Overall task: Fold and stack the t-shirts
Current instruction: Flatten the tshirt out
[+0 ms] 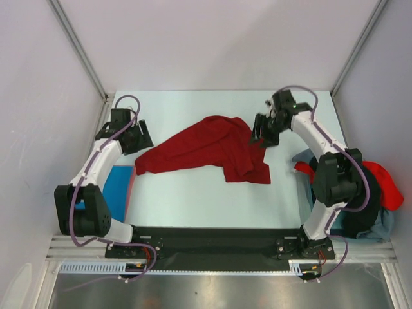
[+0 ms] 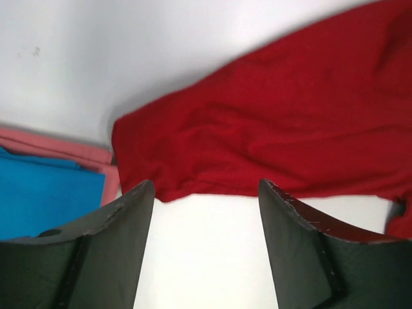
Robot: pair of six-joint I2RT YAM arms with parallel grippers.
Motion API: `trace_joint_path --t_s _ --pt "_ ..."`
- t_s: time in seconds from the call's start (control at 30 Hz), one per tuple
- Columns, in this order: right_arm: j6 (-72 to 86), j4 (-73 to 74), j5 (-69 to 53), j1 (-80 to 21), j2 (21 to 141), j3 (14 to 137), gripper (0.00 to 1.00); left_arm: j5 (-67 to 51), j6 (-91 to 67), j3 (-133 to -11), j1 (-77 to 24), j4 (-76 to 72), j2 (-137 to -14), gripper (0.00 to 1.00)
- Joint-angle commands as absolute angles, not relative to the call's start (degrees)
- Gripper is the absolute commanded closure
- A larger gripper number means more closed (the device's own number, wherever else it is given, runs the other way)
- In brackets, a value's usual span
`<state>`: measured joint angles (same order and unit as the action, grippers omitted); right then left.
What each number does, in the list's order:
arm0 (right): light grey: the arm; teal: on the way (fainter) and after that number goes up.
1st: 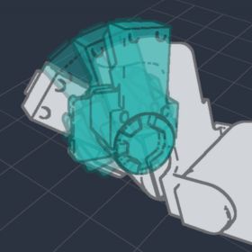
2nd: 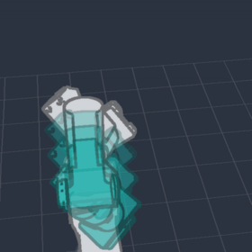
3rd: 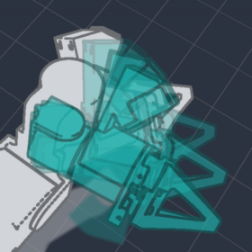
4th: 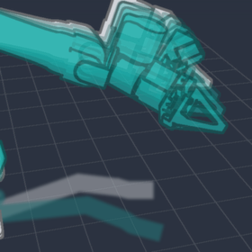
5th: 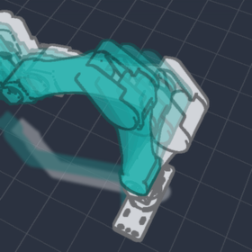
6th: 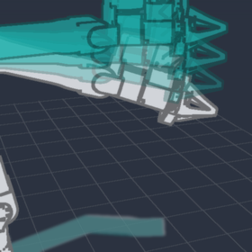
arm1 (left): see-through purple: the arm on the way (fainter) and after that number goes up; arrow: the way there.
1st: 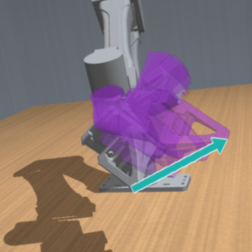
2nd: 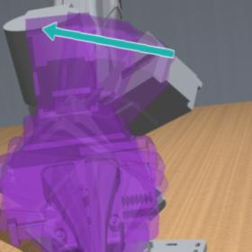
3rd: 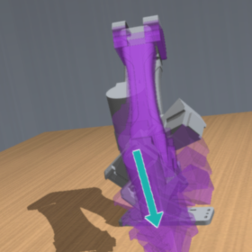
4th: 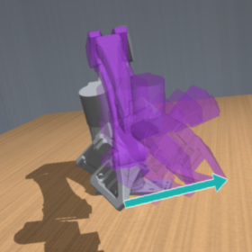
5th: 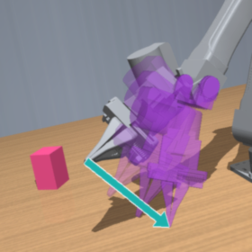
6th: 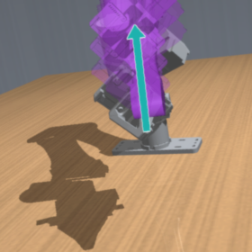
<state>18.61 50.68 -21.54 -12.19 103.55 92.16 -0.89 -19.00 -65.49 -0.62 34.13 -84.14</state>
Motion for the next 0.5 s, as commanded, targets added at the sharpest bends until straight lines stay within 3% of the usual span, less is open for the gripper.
trace_joint_path --t_s 0.0,0.13,0.27,0.37,0.47 --pt "16.08 47.39 -25.13 -13.88 100.73 81.07 0.41 -6.14 -19.77 -61.8 -1.84 34.2 -79.02 0.28" --pt "15.21 43.52 -23.74 -16.95 102.21 74.89 0.41 -9.31 -19.86 -60.12 -6.49 34.28 -82.44 0.34" --pt "15.73 41.31 -23.38 -18.02 107.3 77.42 0.43 -9.93 -20.83 -61.51 -7.56 33.31 -84.37 0.36" --pt "16.87 41.13 -22.77 -17.58 110.39 79.71 0.6 -10.46 -20.39 -65.2 -7.56 34.1 -86.74 0.37" --pt "17.31 42.0 -20.94 -17.14 110.39 81.99 0.88 -9.67 -19.78 -67.58 -7.56 35.41 -87.89 0.37"
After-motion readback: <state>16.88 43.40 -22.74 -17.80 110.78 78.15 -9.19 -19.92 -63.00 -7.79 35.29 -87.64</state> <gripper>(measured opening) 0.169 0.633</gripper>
